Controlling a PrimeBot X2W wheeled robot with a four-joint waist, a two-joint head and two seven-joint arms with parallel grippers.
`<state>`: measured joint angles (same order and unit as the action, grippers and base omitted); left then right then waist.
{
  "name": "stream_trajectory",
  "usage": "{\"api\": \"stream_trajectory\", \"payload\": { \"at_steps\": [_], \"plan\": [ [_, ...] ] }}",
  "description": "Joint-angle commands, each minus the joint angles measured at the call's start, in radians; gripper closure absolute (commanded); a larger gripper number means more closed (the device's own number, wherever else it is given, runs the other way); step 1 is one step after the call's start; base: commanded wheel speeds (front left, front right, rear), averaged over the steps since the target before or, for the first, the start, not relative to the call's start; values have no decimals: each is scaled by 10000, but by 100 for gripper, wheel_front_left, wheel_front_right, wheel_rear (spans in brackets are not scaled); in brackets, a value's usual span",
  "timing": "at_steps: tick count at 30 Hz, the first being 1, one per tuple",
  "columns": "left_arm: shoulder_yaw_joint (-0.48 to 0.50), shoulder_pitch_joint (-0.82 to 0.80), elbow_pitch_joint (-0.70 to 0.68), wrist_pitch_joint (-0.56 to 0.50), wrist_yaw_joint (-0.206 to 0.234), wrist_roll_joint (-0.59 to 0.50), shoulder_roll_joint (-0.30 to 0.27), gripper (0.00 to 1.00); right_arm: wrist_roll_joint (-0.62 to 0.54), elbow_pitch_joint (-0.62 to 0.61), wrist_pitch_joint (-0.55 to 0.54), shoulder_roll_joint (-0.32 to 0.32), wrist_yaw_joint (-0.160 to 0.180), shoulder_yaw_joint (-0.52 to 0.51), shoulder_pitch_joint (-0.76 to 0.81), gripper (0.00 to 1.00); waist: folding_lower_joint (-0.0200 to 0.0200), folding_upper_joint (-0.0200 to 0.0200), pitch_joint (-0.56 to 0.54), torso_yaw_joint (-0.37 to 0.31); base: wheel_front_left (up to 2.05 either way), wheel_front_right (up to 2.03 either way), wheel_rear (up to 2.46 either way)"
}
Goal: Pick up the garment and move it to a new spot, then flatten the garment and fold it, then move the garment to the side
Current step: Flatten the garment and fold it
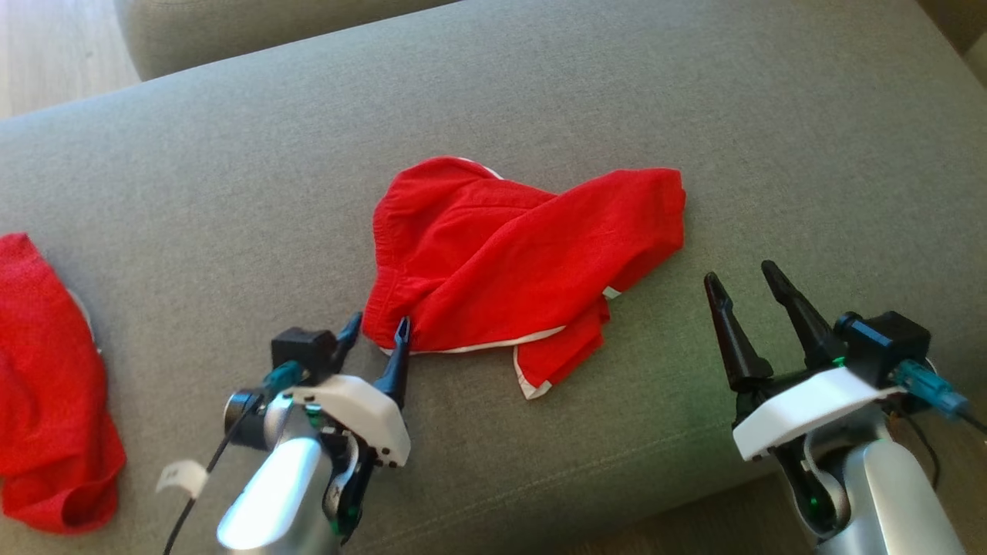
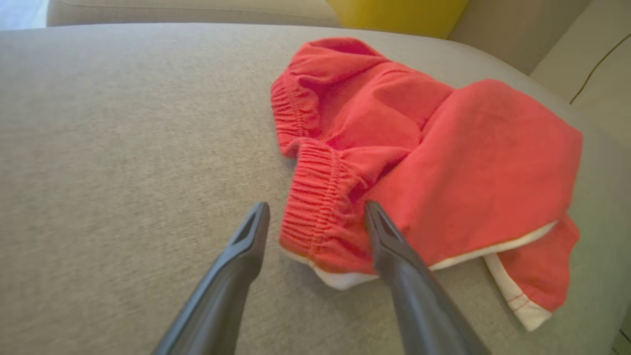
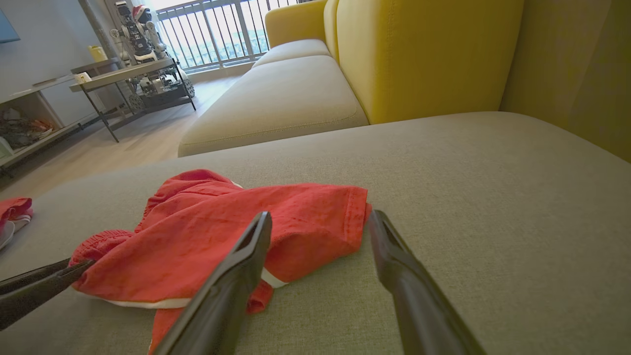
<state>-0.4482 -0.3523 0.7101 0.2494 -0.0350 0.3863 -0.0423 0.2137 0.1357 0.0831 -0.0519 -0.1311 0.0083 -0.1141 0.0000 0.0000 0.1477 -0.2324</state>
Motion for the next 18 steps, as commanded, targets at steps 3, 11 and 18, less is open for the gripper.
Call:
{"api": "stream_trajectory", "payload": {
  "at_steps": [3, 11, 18],
  "plan": [
    [31, -850, 16, 124, -182, -80, -79, 100, 18, -327, -11, 16, 4, 300, -358, 0, 0, 0, 47, -57, 0, 0, 0],
    [1454, -1445, -1795, 124, 475, -792, -113, 100, -24, -202, -46, 16, 4, 372, -438, 0, 0, 0, 233, -17, 0, 0, 0],
    [2199, -1486, -1517, 124, 1020, -1569, -168, 100, 4, 30, -69, 16, 4, 793, -598, 0, 0, 0, 406, 11, 0, 0, 0]
  ]
}}
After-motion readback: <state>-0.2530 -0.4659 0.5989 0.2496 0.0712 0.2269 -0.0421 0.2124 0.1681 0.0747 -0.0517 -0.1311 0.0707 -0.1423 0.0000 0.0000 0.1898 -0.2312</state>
